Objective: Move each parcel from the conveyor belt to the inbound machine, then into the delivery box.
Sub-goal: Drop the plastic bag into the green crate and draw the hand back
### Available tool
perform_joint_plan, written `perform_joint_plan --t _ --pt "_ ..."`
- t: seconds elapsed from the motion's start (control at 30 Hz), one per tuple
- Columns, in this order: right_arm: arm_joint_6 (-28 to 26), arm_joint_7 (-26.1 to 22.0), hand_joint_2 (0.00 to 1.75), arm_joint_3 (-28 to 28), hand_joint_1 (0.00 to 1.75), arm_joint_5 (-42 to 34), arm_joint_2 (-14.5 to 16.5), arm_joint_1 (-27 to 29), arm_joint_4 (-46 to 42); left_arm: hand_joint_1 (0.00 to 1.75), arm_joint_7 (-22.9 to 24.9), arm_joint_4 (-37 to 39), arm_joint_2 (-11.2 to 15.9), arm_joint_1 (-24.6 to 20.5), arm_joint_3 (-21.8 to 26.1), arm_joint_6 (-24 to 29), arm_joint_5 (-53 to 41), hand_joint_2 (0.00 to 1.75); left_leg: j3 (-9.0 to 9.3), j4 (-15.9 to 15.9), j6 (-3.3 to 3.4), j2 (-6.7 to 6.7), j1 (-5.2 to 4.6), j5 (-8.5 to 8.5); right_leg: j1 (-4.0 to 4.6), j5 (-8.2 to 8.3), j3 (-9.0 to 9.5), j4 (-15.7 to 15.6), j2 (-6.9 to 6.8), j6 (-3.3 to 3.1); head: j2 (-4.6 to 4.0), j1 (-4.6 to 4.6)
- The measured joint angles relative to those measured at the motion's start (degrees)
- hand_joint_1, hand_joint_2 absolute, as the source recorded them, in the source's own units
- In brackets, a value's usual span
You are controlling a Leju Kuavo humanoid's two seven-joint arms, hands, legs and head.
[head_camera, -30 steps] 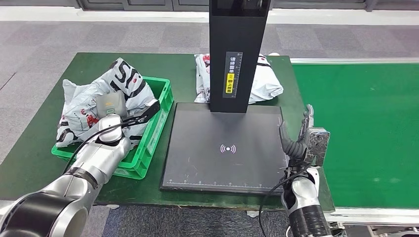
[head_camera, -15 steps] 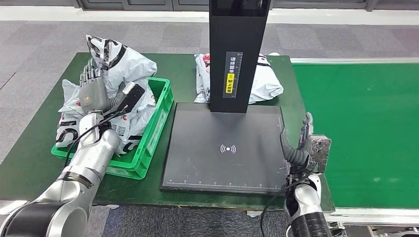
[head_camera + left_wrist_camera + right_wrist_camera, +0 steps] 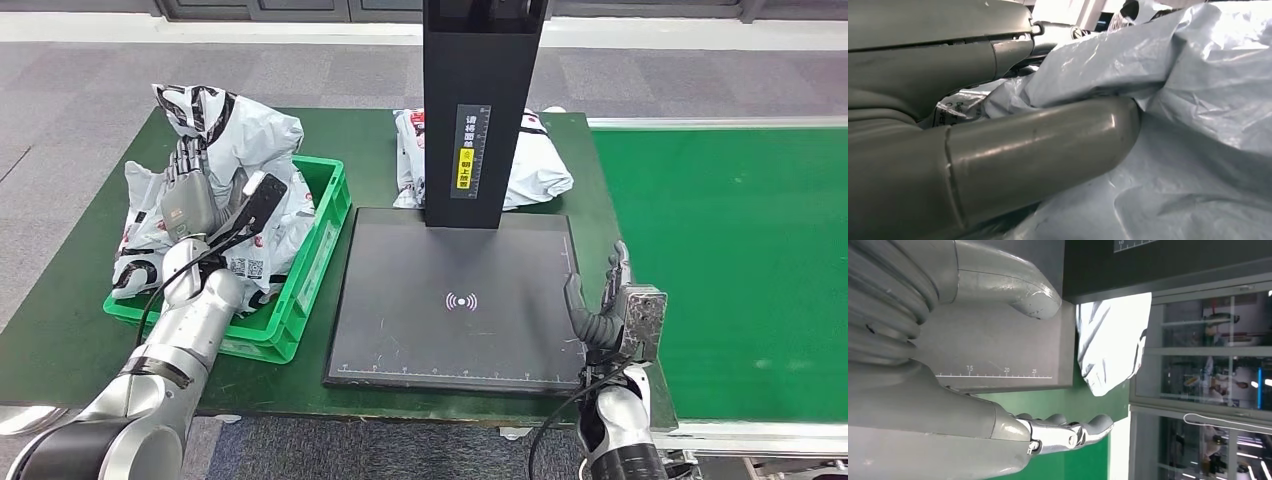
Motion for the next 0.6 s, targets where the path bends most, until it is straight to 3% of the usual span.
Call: perform_joint_plan --t 0.13,0.37,0.6 --pt "0.21 0.73 1.75 0.00 0.00 0.38 -0.01 0.73 -1.25 0.00 -3.81 0.43 -0.68 -0.33 0.56 -4.81 5.13 0.00 0.00 0.00 0.00 0.00 0.00 0.00 0.00 0.00 -0.01 0.00 0.00 0.00 0.01 0.00" --pt "1.89 0.91 1.75 0.00 0.00 0.47 -0.34 1.55 -2.26 0.00 -14.00 -0.15 -2.74 -1.13 4.16 -23.71 23.99 0.00 -0.02 0.01 0.00 0.00 -0.01 0.00 -0.01 0.01 0.00 -0.01 0.00 0.01 0.01 0.00" --pt "3.91 0.90 1.75 0.00 0.00 0.08 -0.40 1.48 -2.26 0.00 -16.16 -0.43 -3.56 -1.85 9.15 -37.18 39.54 0.00 -0.01 0.00 0.00 0.01 0.00 0.00 0.01 0.01 -0.01 0.00 0.00 0.00 0.01 0.00"
